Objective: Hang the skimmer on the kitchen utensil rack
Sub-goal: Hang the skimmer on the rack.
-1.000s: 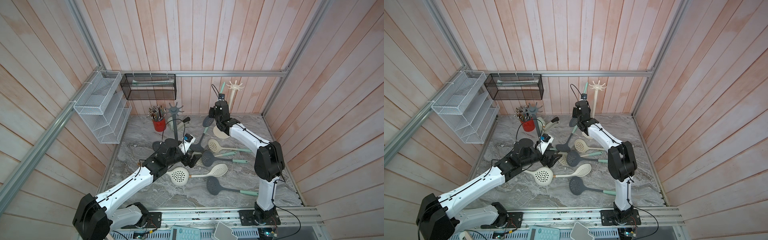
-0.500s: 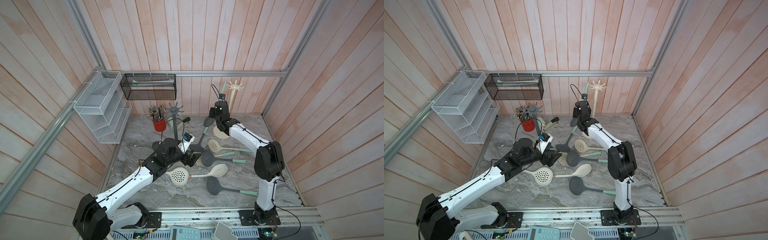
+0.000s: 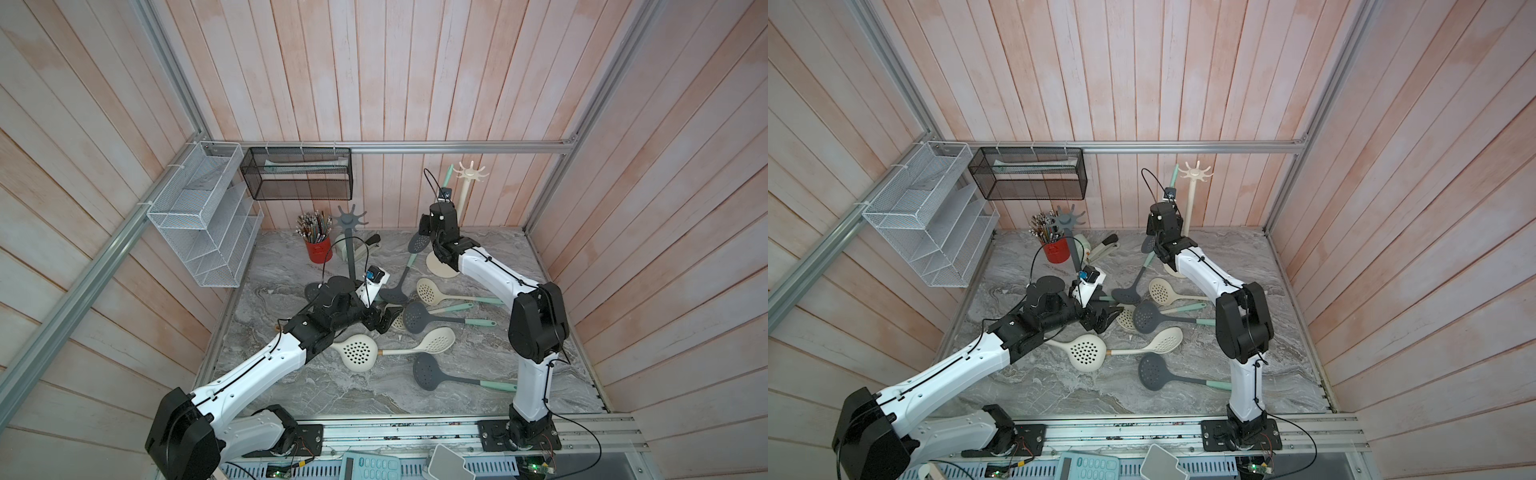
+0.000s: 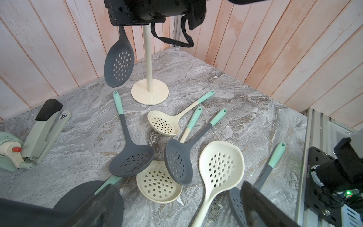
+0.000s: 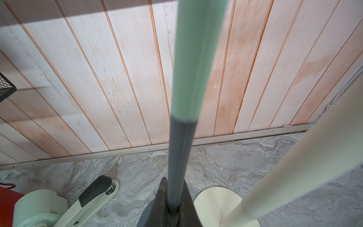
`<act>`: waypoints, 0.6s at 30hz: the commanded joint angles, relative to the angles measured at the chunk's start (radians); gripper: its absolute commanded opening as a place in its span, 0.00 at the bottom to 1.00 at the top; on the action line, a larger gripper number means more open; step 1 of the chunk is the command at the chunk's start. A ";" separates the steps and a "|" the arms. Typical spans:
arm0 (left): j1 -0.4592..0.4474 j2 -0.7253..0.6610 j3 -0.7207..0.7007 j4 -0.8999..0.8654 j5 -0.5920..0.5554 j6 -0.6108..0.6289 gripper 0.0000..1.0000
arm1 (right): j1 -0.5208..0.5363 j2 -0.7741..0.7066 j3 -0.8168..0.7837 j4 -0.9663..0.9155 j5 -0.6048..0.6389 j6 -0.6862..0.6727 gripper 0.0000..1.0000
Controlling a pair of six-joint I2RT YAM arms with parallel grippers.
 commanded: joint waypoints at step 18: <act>0.007 -0.021 -0.018 0.020 0.010 0.004 0.99 | 0.031 -0.039 -0.012 0.044 0.060 -0.030 0.00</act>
